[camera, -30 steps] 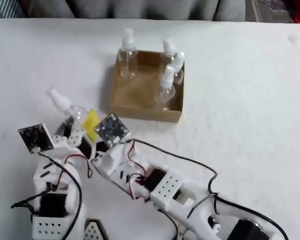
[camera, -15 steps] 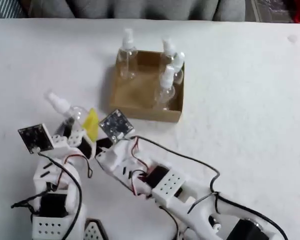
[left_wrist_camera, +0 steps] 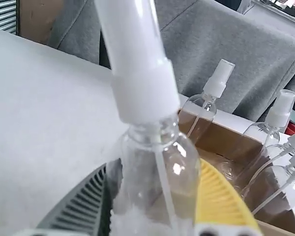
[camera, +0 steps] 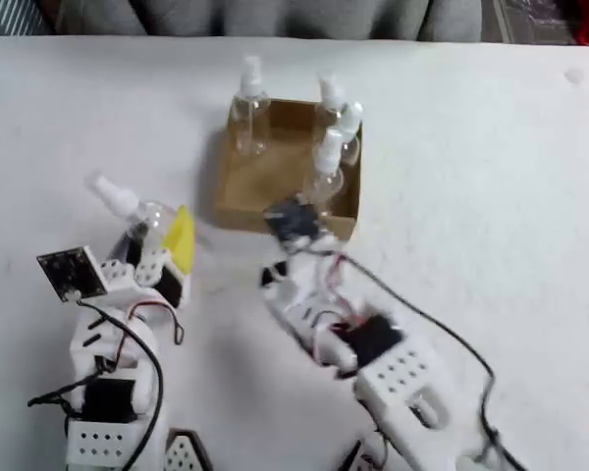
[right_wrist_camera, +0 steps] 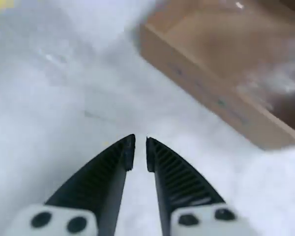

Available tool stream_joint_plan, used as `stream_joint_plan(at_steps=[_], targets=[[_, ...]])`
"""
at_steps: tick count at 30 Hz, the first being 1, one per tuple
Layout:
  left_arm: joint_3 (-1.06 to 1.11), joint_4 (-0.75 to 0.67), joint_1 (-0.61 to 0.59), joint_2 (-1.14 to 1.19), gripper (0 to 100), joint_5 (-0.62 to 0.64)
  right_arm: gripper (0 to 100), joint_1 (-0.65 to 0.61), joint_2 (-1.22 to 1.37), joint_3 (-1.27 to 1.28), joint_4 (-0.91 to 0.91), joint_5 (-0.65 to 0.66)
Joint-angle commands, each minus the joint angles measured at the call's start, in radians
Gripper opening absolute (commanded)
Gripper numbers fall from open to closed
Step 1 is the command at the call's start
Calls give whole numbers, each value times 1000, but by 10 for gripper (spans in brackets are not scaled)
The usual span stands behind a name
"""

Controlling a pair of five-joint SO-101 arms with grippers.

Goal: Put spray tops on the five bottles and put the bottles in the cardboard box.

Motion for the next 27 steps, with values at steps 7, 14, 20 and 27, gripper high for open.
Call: stream_joint_plan(at_steps=[7, 14, 20, 27], targets=[[2, -64, -8, -10, 20, 3, 21, 483, -248, 81, 214, 324], [2, -84, -1, -10, 20, -84, 20, 725, -254, 269, 71, 445], [2, -160, 7, -10, 20, -110, 19, 754, -257, 371, -64, 445], [2, -299, 154, -7, 20, -276, 18, 730, -255, 399, -36, 505]])
